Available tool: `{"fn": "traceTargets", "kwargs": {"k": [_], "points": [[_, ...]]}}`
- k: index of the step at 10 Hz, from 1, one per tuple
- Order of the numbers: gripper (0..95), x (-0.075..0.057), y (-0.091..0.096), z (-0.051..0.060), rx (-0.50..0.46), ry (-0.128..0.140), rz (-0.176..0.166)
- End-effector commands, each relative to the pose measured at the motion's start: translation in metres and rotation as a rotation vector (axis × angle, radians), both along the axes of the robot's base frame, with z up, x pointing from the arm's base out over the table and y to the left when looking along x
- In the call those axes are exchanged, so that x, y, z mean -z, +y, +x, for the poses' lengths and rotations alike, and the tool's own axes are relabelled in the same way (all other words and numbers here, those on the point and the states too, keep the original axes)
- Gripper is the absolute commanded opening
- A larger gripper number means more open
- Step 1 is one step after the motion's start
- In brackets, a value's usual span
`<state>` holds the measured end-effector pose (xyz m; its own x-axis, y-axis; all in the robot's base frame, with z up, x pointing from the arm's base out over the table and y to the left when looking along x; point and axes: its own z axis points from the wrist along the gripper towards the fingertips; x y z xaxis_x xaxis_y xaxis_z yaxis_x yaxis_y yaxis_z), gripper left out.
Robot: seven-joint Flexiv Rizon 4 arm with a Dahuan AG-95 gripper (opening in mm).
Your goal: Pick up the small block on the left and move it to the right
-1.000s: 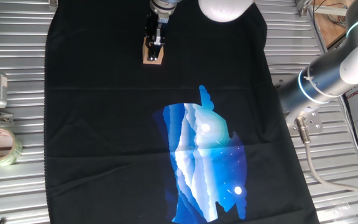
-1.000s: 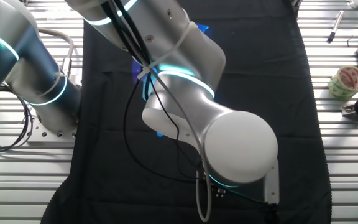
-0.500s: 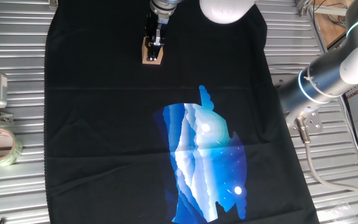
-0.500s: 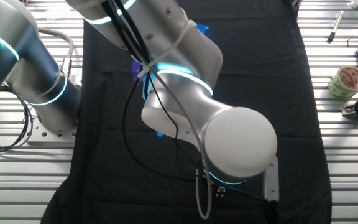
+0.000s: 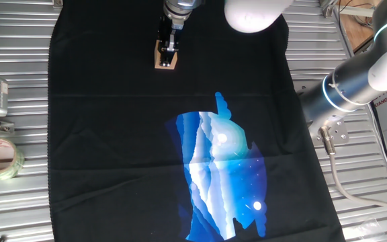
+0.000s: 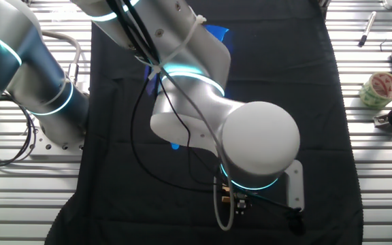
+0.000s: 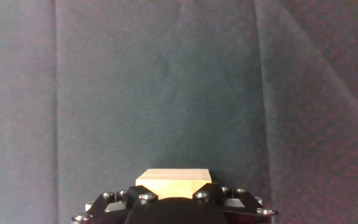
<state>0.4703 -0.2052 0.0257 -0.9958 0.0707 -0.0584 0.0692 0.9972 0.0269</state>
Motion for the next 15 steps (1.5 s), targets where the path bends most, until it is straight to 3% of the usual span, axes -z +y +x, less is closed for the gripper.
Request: {"fn": "traceTargets", "kwargs": {"k": [1, 2, 3, 9, 15], "points": [[0.0, 0.000, -0.001, -0.001, 0.001, -0.004, 0.001], [0.0, -0.001, -0.001, -0.002, 0.011, -0.005, 0.030], [0.0, -0.001, -0.001, -0.002, -0.002, -0.004, -0.018], [0.0, -0.002, -0.001, -0.001, -0.007, -0.006, -0.012], [0.0, -0.012, 0.000, -0.001, -0.006, 0.000, -0.005]]}}
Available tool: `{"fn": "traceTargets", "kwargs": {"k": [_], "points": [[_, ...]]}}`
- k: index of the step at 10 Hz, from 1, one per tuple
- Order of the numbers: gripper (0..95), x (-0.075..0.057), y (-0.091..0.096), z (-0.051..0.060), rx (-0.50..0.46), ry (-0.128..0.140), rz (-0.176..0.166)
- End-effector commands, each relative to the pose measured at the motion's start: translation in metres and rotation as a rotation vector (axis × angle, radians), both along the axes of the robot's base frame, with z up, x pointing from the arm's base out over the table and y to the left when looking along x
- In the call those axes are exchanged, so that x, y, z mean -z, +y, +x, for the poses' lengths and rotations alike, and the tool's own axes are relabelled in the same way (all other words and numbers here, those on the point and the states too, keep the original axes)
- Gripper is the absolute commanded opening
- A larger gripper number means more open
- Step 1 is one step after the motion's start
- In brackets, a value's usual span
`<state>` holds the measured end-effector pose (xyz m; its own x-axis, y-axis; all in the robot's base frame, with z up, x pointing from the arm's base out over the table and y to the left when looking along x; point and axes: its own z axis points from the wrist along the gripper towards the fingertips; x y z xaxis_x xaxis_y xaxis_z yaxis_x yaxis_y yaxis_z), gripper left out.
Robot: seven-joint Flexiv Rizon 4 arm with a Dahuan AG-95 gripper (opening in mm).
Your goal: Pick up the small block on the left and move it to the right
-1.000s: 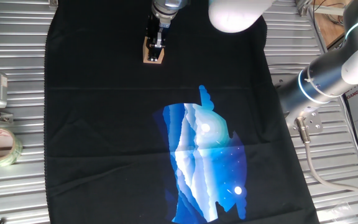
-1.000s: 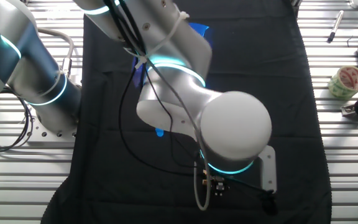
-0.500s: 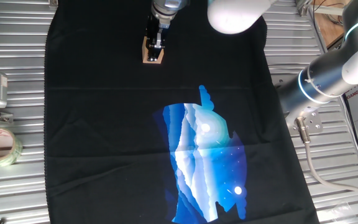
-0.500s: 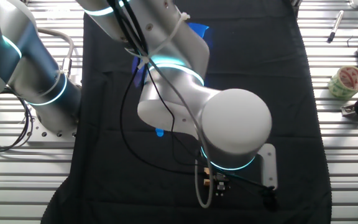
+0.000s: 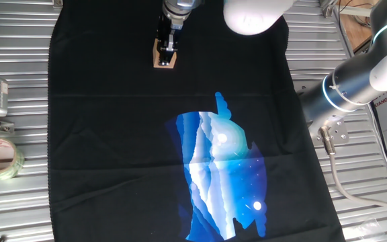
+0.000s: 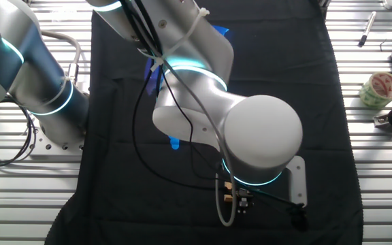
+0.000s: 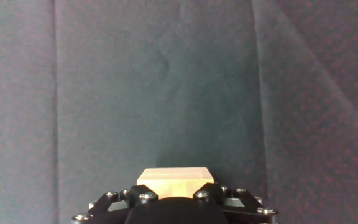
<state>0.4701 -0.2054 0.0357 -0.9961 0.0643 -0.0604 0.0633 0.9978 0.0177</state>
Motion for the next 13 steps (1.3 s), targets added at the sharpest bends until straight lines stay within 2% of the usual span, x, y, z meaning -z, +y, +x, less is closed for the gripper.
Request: {"fn": "traceTargets", "kwargs": {"k": [1, 8, 13], "points": [[0.0, -0.005, 0.000, 0.000, -0.002, 0.004, 0.006], [0.0, -0.021, 0.000, 0.001, -0.010, 0.012, 0.004], [0.0, -0.029, -0.006, -0.008, -0.017, 0.026, 0.004]]}}
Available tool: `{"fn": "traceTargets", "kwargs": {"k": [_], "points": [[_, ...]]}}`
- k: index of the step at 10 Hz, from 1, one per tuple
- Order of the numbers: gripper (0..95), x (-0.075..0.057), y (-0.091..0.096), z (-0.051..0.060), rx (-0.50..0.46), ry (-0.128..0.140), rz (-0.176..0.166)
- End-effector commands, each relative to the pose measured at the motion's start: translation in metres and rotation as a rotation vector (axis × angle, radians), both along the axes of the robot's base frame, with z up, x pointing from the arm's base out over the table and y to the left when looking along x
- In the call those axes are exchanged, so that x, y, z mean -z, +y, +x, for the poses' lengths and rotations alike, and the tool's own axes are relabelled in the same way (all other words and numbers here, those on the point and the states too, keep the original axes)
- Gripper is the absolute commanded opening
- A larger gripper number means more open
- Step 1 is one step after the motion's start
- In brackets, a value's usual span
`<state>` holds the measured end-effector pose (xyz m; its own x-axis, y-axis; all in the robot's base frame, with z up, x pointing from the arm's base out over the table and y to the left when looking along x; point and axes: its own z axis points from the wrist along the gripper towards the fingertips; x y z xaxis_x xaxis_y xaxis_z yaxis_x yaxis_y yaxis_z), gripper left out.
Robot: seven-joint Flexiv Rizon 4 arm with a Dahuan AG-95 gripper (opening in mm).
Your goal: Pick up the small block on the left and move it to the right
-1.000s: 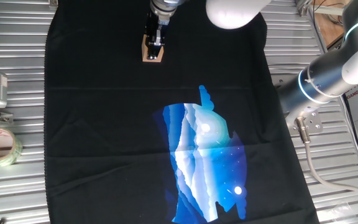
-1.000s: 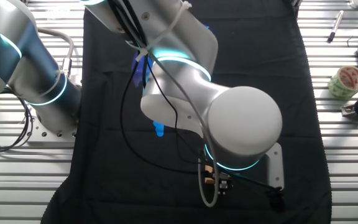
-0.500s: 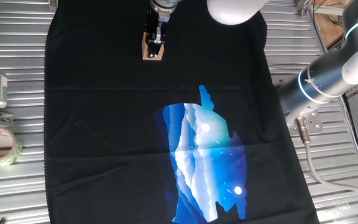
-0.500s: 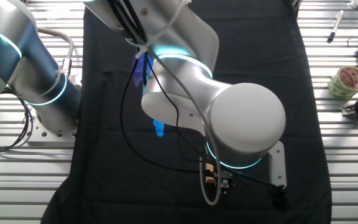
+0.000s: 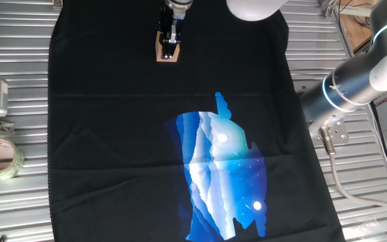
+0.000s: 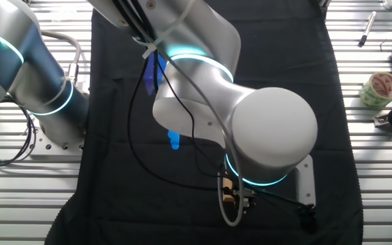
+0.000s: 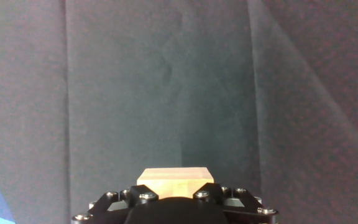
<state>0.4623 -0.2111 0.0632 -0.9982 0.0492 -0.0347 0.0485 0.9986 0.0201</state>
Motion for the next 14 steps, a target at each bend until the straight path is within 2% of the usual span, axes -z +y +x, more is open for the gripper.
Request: {"fn": "traceTargets", "kwargs": {"k": [1, 6, 8, 10, 14], "points": [[0.0, -0.001, 0.000, -0.001, -0.002, 0.000, 0.001], [0.0, -0.001, 0.002, 0.000, -0.001, 0.000, 0.002], [0.0, 0.000, 0.010, 0.004, 0.011, -0.001, -0.001], [0.0, 0.002, 0.026, 0.013, 0.044, -0.008, -0.004], [0.0, 0.000, 0.039, 0.017, 0.061, -0.012, 0.002]]}}
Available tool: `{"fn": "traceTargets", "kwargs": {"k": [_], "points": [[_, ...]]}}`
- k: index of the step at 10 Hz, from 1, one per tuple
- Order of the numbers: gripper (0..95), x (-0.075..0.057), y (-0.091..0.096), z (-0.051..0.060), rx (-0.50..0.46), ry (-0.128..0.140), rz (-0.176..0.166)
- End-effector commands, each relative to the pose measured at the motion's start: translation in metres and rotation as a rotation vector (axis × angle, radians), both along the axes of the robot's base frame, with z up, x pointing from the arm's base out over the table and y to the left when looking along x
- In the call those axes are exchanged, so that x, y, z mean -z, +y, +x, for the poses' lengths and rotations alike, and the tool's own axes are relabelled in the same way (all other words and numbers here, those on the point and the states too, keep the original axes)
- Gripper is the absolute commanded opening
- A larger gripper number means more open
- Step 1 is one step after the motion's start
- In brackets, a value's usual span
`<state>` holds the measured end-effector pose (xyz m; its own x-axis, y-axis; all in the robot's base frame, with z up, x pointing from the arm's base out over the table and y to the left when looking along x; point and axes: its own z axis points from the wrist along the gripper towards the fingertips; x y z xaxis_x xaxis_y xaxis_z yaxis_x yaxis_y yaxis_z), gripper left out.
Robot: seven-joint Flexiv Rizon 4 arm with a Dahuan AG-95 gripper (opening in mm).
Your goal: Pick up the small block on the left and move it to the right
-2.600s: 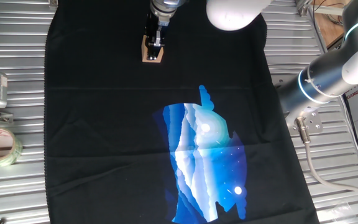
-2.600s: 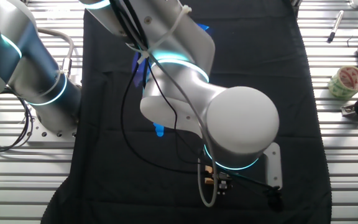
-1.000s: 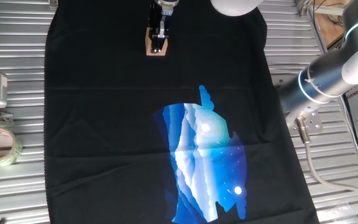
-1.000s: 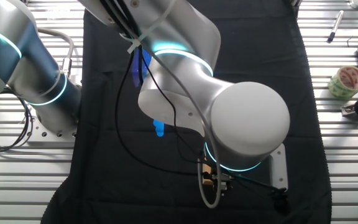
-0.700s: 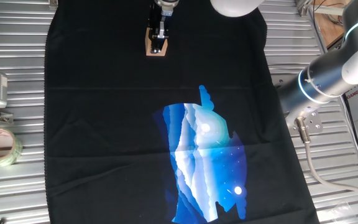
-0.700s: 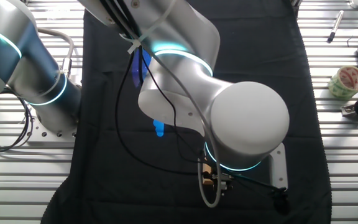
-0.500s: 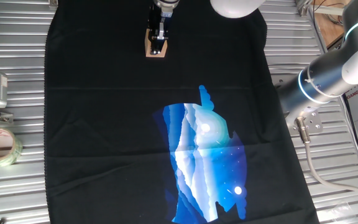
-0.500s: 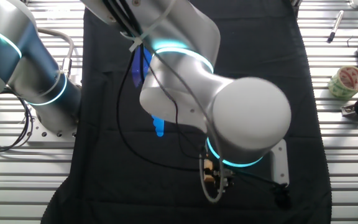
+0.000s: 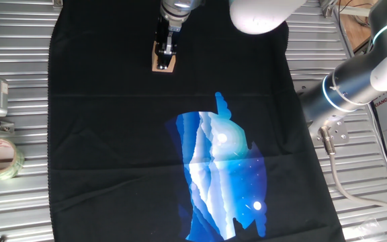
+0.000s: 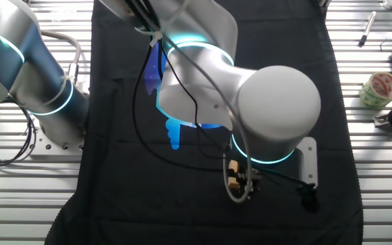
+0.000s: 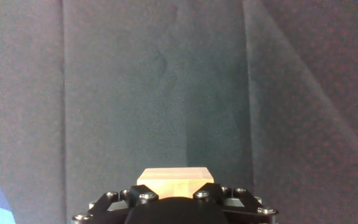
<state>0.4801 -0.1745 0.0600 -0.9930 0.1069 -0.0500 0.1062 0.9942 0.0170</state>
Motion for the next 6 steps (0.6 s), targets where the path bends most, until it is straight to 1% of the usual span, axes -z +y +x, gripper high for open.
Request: {"fn": "traceTargets", "kwargs": {"k": [1, 4, 6], "points": [[0.0, -0.005, 0.005, 0.000, 0.008, 0.005, 0.004], [0.0, -0.003, 0.014, 0.002, 0.021, 0.004, 0.006], [0.0, -0.002, 0.021, 0.005, 0.029, 0.004, 0.007]]}}
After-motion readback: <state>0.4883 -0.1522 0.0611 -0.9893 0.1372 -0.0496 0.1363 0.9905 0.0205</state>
